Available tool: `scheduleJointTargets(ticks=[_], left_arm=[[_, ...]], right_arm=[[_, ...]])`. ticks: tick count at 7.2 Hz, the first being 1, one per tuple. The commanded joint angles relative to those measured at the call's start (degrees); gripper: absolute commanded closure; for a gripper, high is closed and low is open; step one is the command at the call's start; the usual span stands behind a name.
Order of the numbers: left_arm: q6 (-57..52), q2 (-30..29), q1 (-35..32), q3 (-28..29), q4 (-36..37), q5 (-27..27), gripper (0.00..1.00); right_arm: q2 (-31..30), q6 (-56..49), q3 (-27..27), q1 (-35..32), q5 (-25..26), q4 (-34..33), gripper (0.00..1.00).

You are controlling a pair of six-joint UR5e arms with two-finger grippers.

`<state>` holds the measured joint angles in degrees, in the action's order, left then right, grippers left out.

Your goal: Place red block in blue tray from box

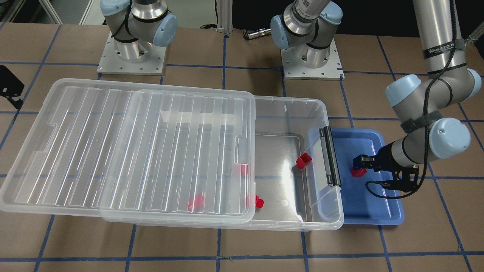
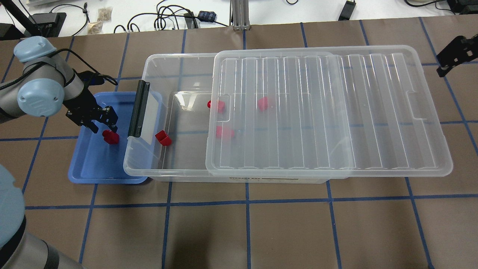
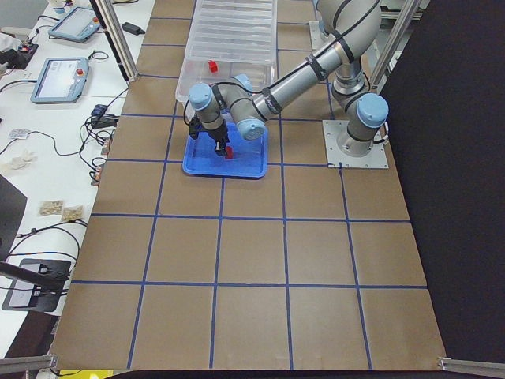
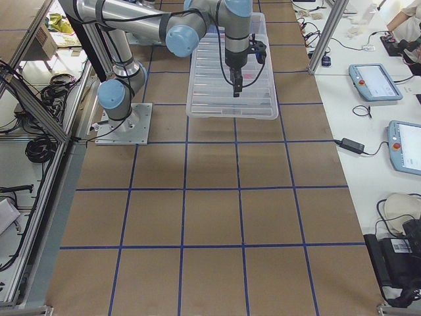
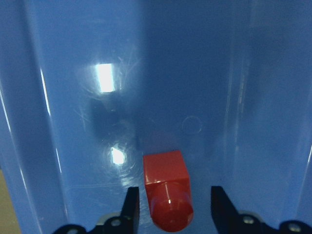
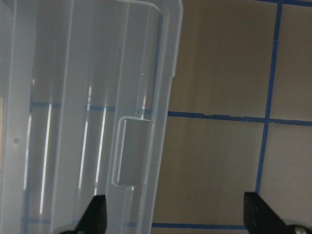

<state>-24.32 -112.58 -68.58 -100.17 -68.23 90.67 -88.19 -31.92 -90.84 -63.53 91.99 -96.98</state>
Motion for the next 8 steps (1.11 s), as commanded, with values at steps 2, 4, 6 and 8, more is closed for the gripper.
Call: scheduleJointTargets(ticks=[2, 4, 6, 8], left_arm=[[0.4, 4.3, -0.1, 6.2, -7.9, 0.5, 0.00], [1.5, 7.7, -1.5, 11.8, -15.0, 4.1, 0.00], [3.9, 13.1, -6.0, 12.5, -16.5, 5.1, 0.00], [11.3, 17.8, -11.8, 12.5, -18.7, 4.7, 0.00]], right_arm=[[6.6, -5.0, -1.0, 7.3, 0.0, -3.7, 0.00], [8.1, -4.7, -4.5, 7.5, -0.1, -6.6, 0.00], [8.1, -4.1, -7.9, 7.5, -0.1, -9.4, 0.00], [7.9, -1.4, -9.7, 7.1, -0.3, -11.0, 0.00]])
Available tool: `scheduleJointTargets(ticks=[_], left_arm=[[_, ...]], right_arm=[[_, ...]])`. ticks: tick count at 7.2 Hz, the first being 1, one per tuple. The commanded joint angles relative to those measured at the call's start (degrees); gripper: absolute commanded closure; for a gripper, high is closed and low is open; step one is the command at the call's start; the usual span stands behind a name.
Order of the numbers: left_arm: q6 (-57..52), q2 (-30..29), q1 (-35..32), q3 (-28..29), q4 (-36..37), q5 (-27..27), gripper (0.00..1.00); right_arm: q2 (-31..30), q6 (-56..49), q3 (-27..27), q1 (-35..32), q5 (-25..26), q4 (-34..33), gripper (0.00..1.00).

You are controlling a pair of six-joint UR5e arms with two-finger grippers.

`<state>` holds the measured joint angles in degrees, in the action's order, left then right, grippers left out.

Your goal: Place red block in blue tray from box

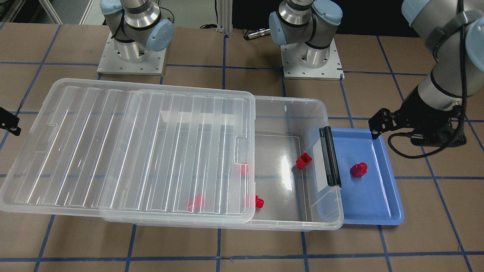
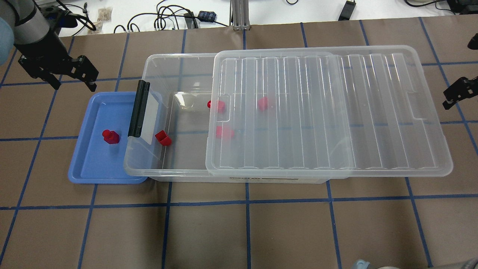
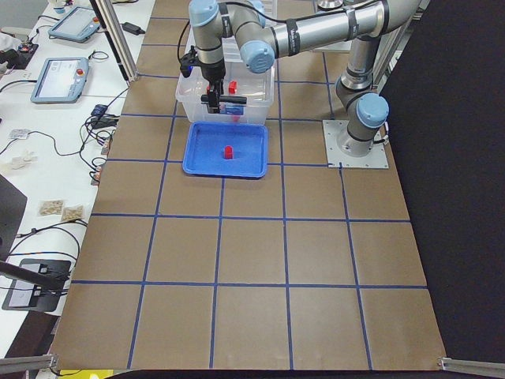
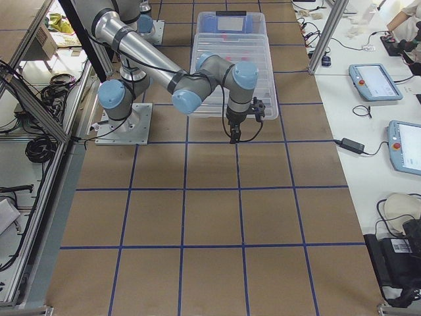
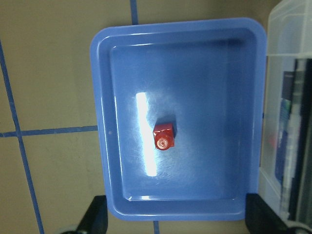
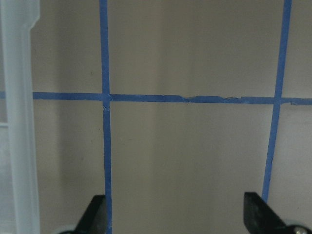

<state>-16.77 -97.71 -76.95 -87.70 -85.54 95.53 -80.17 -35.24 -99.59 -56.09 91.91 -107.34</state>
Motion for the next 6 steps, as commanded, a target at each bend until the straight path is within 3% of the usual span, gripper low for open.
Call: scheduleJointTargets(ticks=[1, 6], left_arm=[[5.4, 3.9, -5.6, -0.2, -1.8, -1.6, 0.00], [7.0, 6.1, -9.9, -1.8, -4.5, -2.1, 0.00]], right_arm=[[-0.2, 3.7, -1.0, -0.4, -0.8, -0.6, 0.00], [-0.5, 6.1, -1.2, -4.4, -0.9, -0.3, 0.00]])
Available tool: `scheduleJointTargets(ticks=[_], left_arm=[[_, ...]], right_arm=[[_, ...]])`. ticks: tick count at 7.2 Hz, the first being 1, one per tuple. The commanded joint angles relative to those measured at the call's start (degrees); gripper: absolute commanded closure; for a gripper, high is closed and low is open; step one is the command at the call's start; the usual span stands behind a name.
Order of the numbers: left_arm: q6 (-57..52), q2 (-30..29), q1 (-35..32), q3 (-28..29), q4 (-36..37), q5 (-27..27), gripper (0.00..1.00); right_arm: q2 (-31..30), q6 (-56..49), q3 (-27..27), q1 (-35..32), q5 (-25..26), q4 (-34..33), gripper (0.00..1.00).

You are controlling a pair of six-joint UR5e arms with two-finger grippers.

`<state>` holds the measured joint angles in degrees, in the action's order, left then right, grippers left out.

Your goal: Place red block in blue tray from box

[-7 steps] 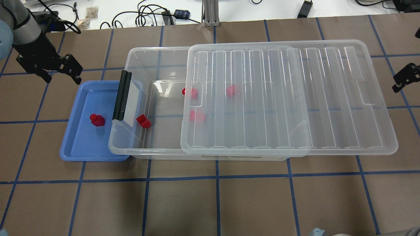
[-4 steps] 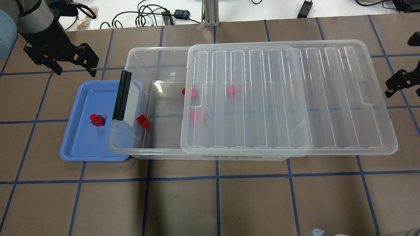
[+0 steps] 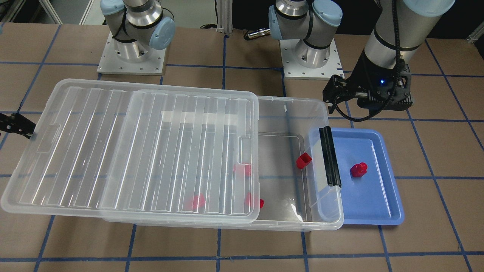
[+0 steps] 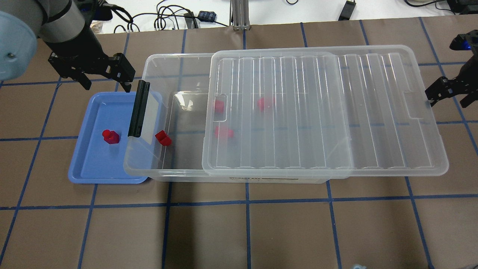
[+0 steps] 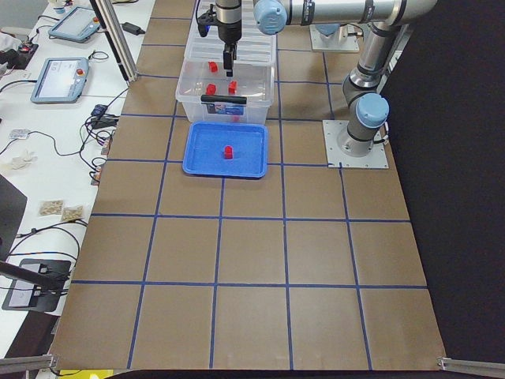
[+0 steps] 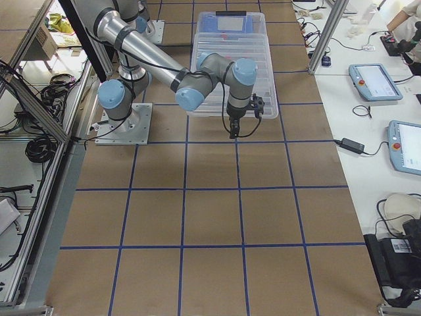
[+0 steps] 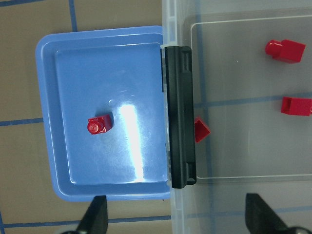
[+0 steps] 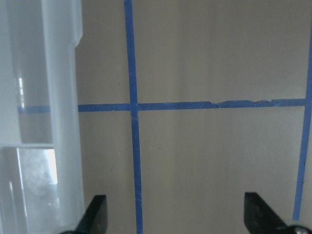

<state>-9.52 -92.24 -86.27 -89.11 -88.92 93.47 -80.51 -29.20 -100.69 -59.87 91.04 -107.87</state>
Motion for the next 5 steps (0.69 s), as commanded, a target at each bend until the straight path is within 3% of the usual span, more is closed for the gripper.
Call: scheduleJointTargets(ticks=[1, 5], left_arm=[[-0.6, 1.5, -0.6, -0.7, -1.4, 0.0, 0.00], [0.1, 2.2, 0.0, -2.3, -2.6, -2.4, 0.00]], right_arm=[[-0.3, 0.2, -0.6, -2.5, 0.0, -0.1, 0.00], [-0.4, 3.9, -0.7, -6.7, -0.1, -0.1, 0.00]])
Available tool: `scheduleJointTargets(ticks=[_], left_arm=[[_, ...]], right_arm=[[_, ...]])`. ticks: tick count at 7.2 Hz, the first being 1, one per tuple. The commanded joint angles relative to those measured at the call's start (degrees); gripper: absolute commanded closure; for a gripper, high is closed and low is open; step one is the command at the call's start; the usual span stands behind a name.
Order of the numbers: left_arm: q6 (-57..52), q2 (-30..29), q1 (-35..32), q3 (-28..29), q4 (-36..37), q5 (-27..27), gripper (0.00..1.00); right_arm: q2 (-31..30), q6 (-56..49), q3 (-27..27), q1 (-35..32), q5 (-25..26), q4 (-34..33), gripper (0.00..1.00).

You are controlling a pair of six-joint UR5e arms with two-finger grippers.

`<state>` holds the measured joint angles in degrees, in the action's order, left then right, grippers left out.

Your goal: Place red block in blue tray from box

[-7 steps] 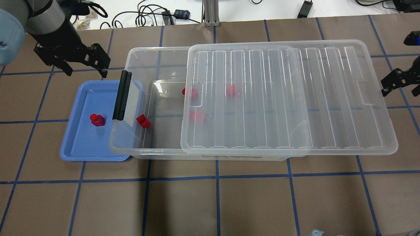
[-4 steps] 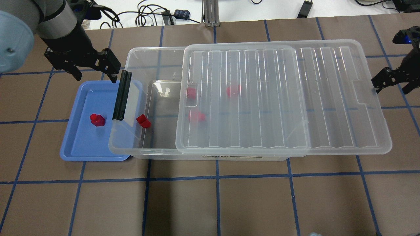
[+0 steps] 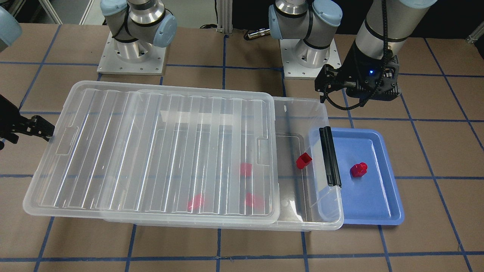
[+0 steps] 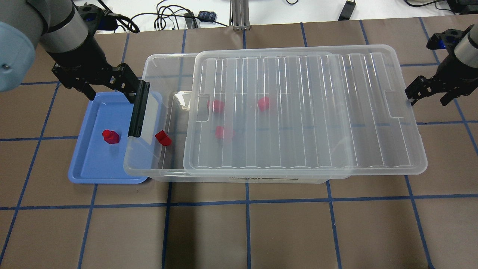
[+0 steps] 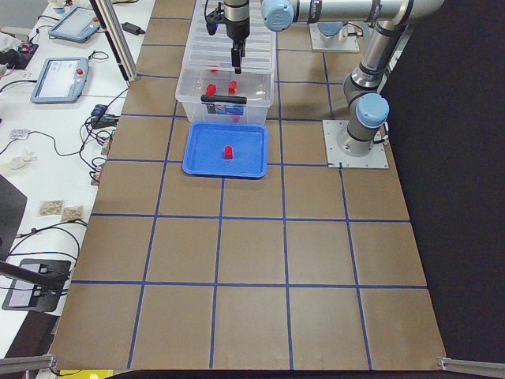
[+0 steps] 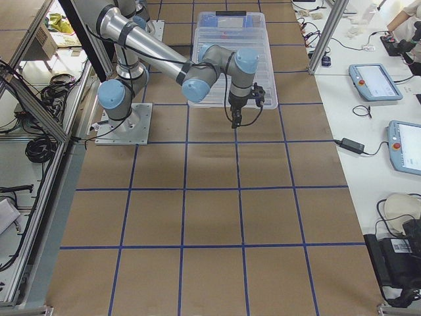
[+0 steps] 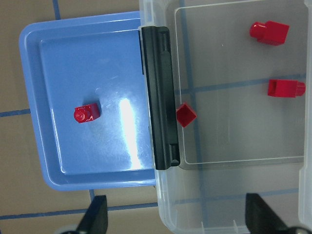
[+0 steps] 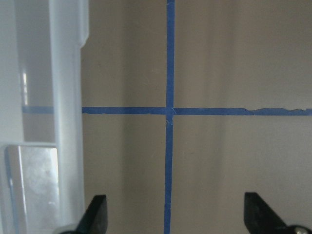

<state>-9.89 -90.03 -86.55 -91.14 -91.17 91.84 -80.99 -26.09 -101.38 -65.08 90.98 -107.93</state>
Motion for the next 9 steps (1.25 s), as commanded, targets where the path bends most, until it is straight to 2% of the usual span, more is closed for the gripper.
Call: scheduleJointTargets(ticks=[1, 9], left_arm=[[0.6, 0.1, 0.5, -0.4, -0.3, -0.9, 0.00], [1.1, 0.0, 0.5, -0.7, -0.2, -2.2, 0.00]], right_arm=[[0.0, 2.1, 0.0, -3.4, 0.2, 0.0, 0.00], [0.0, 7.5, 0.0, -10.0, -0.1, 0.6, 0.00]])
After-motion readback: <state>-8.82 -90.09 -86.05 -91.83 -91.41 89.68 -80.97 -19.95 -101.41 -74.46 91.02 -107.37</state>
